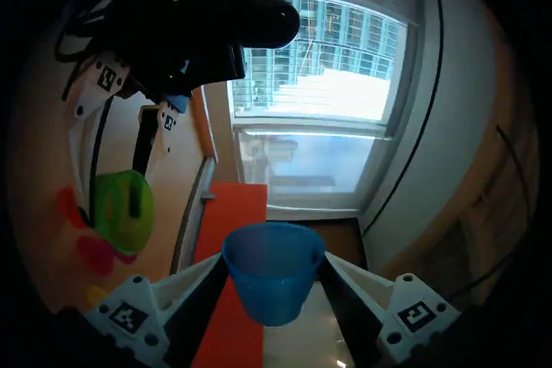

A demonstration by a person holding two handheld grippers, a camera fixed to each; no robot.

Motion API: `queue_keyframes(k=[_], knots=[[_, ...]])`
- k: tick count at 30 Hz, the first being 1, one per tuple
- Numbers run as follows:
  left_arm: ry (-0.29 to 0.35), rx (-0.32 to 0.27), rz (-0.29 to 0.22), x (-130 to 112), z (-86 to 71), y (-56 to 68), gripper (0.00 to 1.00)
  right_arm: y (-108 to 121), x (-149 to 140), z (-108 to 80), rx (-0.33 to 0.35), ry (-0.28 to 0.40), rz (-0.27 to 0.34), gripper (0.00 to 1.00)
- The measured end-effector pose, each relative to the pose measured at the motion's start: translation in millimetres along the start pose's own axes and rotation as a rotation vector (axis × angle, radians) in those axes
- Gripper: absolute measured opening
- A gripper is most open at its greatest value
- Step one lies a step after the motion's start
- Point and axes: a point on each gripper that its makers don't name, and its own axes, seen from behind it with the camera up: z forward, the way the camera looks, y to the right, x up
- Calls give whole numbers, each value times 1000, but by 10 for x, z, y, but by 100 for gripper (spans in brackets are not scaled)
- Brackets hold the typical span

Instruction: Pour water

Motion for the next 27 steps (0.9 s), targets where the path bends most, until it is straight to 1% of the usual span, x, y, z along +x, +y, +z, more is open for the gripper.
queue_keyframes(k=[2,5,11,18,23,27], knots=[[1,0,-2,3,2,2,84,-9,-4,-5,2,4,31,89],[3,0,-4,8,4,1,84,-38,-17,-20,10,12,94,89],[3,1,-4,13,6,-4,84,-95,-54,-63,23,18,246,89],[1,0,-2,23,-9,-1,84,-228,-6,-139,55,30,488,89],[-1,3,5,36,-25,1,84,-282,44,-200,68,32,646,89],[-1,6,6,39,-33,-11,84,-325,139,-251,85,37,797,89]])
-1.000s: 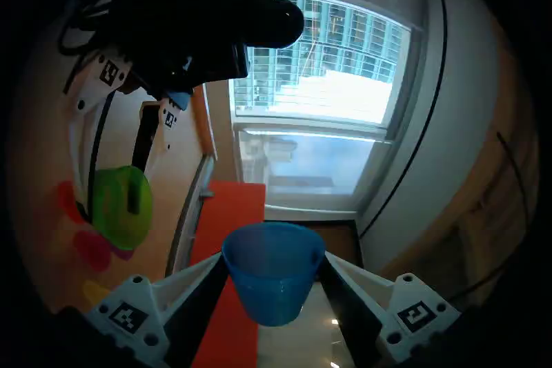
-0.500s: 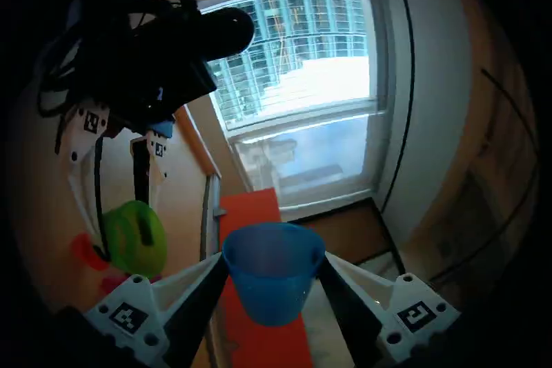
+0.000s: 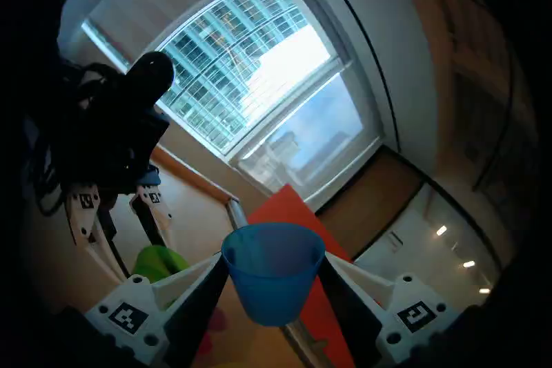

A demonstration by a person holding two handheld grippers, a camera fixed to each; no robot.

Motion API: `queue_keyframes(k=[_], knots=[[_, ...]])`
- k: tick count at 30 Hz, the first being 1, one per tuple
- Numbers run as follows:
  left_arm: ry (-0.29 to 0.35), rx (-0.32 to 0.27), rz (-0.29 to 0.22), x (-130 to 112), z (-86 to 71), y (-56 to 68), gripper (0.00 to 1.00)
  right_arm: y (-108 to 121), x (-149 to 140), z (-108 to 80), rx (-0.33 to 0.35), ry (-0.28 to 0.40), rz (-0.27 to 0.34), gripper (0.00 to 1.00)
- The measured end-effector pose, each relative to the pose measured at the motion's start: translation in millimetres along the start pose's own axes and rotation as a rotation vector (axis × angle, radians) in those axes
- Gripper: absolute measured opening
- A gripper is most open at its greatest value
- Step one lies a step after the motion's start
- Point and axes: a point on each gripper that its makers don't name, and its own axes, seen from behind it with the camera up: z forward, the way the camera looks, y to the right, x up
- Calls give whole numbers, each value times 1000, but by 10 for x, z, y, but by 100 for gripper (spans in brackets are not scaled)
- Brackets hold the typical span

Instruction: Pour water

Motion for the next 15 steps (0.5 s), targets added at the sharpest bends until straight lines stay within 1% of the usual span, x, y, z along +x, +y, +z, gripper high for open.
queue_keyframes(k=[5,9,12,15], knots=[[1,4,2,18,-15,-10,84,-90,68,-35,29,13,205,89],[0,4,4,36,-28,2,84,-85,91,-48,34,19,360,89],[-1,4,8,43,-35,9,84,-81,98,-55,42,20,463,89],[-2,4,10,43,-34,9,84,-78,119,-62,52,27,548,89]])
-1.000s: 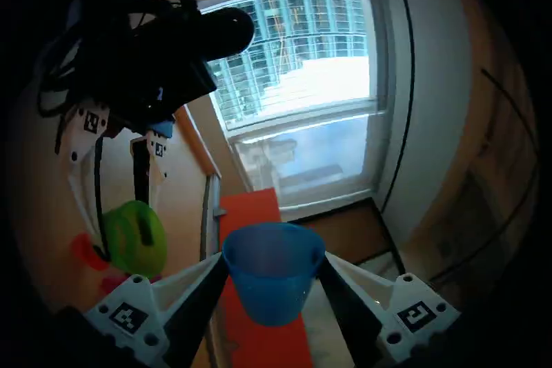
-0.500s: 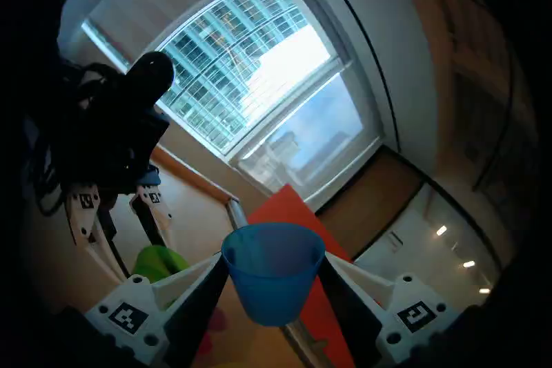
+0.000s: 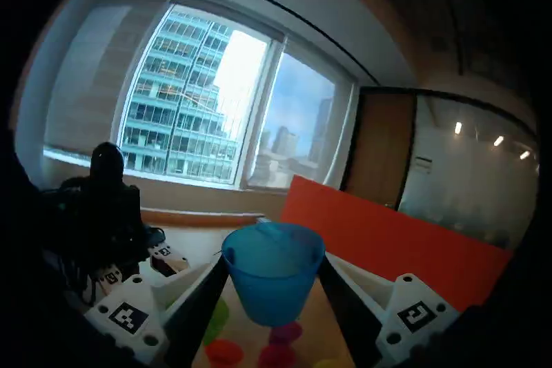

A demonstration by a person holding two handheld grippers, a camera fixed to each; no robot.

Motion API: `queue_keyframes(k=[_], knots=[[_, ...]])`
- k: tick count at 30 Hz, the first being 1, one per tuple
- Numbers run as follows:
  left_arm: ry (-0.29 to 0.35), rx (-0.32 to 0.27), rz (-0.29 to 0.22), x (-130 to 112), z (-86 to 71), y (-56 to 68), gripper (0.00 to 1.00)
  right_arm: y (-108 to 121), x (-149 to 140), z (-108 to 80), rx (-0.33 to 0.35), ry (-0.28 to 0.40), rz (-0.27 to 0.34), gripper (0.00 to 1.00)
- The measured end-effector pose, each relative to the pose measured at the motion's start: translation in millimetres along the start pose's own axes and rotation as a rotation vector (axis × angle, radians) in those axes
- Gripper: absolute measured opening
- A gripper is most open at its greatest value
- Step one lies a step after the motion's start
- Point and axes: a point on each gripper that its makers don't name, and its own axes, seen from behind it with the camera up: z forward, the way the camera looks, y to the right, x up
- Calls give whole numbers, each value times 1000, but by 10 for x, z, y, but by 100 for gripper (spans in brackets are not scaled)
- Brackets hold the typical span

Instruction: Pour water

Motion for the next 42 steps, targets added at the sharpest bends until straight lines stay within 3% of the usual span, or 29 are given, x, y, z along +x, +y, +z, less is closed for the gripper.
queue_keyframes(k=[5,9,20,42], knots=[[-2,3,-4,-8,8,-15,84,-36,39,-16,19,9,88,89],[-2,5,-7,-9,9,-34,84,-47,70,-26,27,14,116,89],[-17,32,-8,-77,-17,-151,83,84,-88,-149,-4,-9,123,89],[-27,141,-3,-9,-250,-583,84,590,-490,-771,-145,-36,153,89]])
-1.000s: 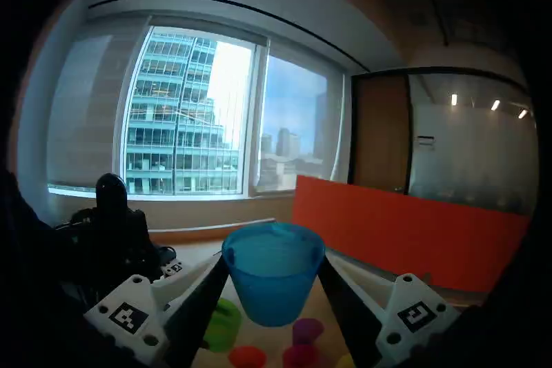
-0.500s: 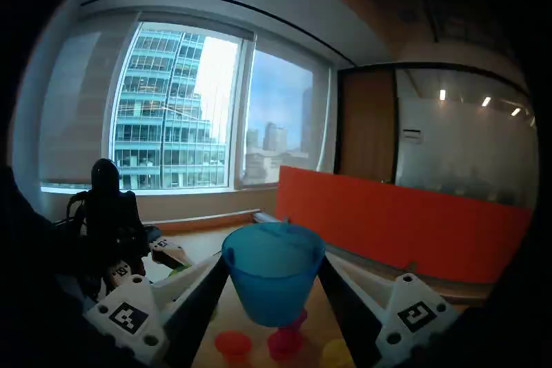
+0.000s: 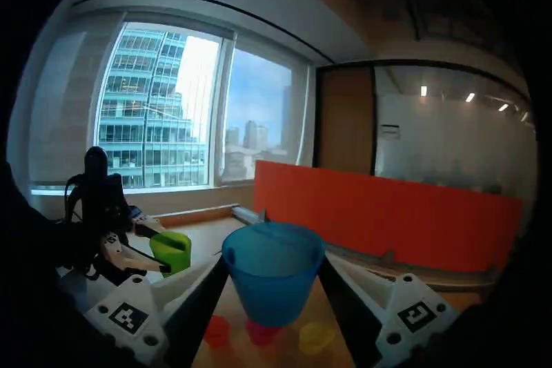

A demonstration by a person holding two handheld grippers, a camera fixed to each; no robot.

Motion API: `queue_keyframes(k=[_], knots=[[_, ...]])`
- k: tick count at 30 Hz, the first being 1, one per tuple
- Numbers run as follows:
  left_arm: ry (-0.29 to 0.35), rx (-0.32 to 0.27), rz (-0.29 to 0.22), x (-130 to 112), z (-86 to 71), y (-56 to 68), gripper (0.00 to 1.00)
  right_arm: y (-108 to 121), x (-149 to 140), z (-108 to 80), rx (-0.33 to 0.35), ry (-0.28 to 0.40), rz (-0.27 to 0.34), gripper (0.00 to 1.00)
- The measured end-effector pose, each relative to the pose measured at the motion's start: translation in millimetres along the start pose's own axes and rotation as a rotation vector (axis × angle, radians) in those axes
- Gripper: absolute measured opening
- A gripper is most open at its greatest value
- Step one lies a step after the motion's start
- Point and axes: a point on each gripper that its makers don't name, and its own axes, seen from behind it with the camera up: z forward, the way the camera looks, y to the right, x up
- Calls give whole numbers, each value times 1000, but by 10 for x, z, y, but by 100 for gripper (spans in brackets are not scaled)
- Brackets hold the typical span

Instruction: Pour water

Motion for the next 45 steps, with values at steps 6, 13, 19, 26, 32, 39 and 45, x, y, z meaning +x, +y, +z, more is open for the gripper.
queue_keyframes(k=[6,13,19,26,32,39,45], knots=[[-3,13,5,22,-14,-47,83,85,-57,-57,-18,-2,9,89],[-12,31,11,7,-24,-138,84,150,-143,-122,-32,-10,14,89],[-27,40,10,-24,-22,-197,83,174,-229,-155,-36,-18,21,89],[-59,44,26,-109,-15,-225,84,172,-381,-166,-30,-45,26,89],[-105,49,33,-271,9,-276,84,147,-535,-166,-15,-73,30,89],[-165,47,29,-498,49,-310,84,107,-816,-155,-4,-122,13,89],[-223,45,27,-700,68,-355,83,80,-1040,-112,6,-166,-6,89]])
